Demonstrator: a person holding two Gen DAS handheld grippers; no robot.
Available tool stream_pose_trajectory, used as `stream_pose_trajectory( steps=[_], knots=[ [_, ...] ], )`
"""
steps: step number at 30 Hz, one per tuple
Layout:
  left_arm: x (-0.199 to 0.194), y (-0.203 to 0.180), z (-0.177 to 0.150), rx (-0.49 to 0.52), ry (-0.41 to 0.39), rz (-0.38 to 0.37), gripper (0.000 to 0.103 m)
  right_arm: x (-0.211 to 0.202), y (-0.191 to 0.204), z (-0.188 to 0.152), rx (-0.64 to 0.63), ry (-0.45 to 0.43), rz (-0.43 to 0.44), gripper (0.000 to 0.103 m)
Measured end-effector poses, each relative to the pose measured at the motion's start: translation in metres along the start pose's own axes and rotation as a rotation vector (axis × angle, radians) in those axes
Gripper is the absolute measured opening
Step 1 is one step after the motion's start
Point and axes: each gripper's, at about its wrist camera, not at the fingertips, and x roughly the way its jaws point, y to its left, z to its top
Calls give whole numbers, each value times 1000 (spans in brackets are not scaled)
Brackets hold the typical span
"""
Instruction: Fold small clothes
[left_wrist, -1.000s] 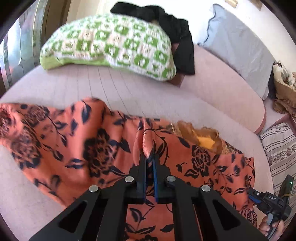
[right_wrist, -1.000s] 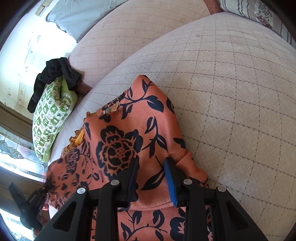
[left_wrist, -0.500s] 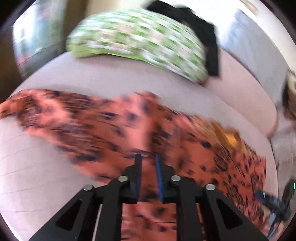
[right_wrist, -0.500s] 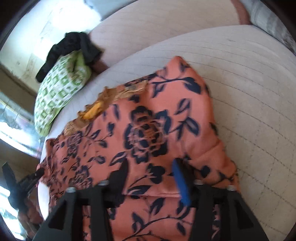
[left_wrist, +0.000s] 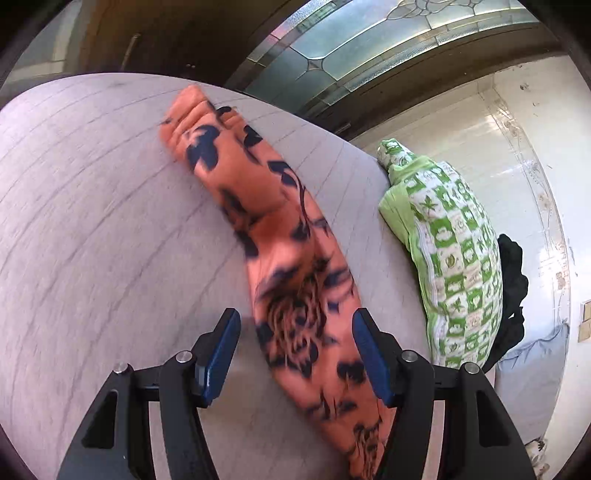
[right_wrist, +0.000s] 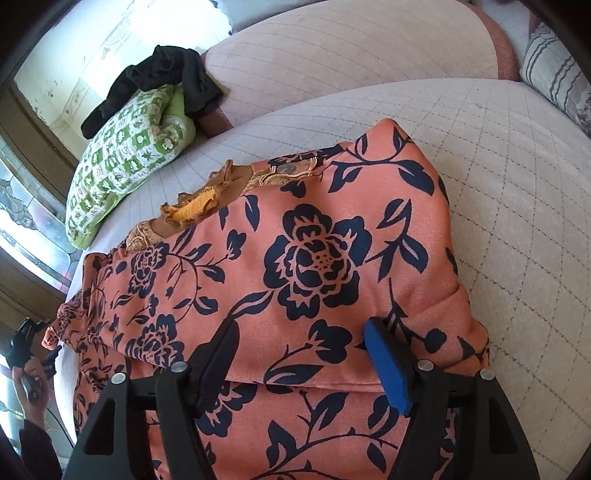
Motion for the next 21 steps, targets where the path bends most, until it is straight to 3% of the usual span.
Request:
stream_pose_trajectory(
  steps=[3, 4, 5, 6, 9, 10, 12, 16, 19, 21],
  knots=[
    [7, 2, 9, -4, -38, -36, 61, 0, -1, 0, 2, -3, -1, 74],
    [10, 1, 12, 5, -45, -37, 41, 0, -1, 0, 3, -5, -2, 74],
    [16, 0, 15, 19, -45, -32, 28, 1, -1, 0, 5, -6, -2, 75],
    [23, 0, 18, 23, -34, -17, 6, 2, 0, 1, 6, -8, -2, 75],
    [24, -7, 15, 17, -62, 17, 6, 2, 2, 1, 2, -22, -12, 71],
    [17, -18, 12, 56, -85, 24, 6, 1, 2, 1, 3, -32, -16, 63],
    [5, -49, 5, 161, -136, 40, 6, -1, 0, 3, 15, -36, -15, 51],
    [-37, -133, -42, 439, -216, -23, 6, -12, -17, 11, 140, -26, 50, 50],
    [-60, -209, -123, 690, -208, -102, 6, -30, -24, 14, 179, -75, 54, 50],
    [-63, -250, -188, 852, -159, -178, 6, -44, -30, 17, 200, -126, 60, 50]
  ],
)
